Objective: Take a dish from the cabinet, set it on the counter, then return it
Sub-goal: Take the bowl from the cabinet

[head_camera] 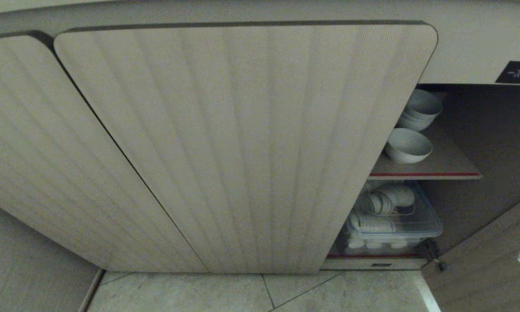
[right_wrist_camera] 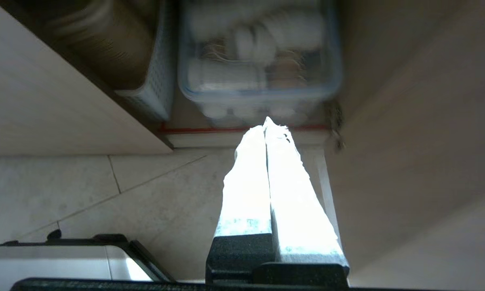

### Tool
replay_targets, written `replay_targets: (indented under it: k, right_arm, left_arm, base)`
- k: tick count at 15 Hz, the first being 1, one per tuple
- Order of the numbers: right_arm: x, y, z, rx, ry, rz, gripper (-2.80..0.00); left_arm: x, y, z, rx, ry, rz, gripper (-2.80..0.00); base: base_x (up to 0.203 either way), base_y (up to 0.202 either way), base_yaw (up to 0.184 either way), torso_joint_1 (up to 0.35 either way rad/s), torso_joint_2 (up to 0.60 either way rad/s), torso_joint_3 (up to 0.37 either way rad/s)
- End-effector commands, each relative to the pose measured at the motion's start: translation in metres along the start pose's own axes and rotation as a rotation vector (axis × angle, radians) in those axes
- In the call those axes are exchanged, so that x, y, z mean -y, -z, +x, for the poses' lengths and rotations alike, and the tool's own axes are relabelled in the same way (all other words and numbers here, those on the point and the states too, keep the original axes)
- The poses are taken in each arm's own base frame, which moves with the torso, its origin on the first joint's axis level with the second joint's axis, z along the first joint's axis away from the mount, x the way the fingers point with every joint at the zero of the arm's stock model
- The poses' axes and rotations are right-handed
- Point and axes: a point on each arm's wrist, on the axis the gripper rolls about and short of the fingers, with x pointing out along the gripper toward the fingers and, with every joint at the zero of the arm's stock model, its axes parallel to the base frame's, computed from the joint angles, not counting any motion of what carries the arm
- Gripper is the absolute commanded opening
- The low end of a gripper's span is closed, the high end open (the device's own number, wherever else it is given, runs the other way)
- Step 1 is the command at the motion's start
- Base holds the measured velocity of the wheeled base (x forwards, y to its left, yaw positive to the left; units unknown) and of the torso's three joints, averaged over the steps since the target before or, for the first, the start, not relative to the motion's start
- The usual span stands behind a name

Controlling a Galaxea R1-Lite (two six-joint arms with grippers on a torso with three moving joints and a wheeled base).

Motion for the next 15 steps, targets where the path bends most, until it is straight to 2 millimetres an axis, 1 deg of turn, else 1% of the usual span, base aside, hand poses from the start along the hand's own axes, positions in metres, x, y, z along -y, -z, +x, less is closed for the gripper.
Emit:
replay_targets:
  k: [1,5,10,13,15]
  right_arm:
    - [0.003,-0.005,0.022,-0.044,-0.029,-0.004,-2.80]
    - [0.006,-0.024,0.056,-0.056,-0.064,-0.018,-2.80]
    - [0.008,-0.043,0.099,-0.068,-0.092,-0.032,-2.80]
    - [0.006,-0.050,0.124,-0.075,-0.120,-0.068,-2.80]
    - [-0.001,-0.053,0.139,-0.048,-0.152,-0.090,-2.80]
  left_arm:
    - [0.000,0.000,0.000,0.001,0.000,-0.001,-2.80]
    - [0.000,0.000,0.000,0.001,0.000,-0.001,-2.80]
    - [0.000,0.000,0.000,0.001,0.000,-0.001,-2.80]
    - [0.000,0.000,0.000,0.001,0.000,-0.001,-2.80]
    - [0.000,0.000,0.000,0.001,0.000,-0.001,-2.80]
  base:
    - [0.000,0.000,0.000,0.000,0.00,0.000]
    - [0.000,0.000,0.000,0.000,0.00,0.000]
    - [0.000,0.000,0.000,0.000,0.00,0.000]
    - [0.000,0.000,0.000,0.000,0.00,0.000]
    - [0.000,0.000,0.000,0.000,0.00,0.000]
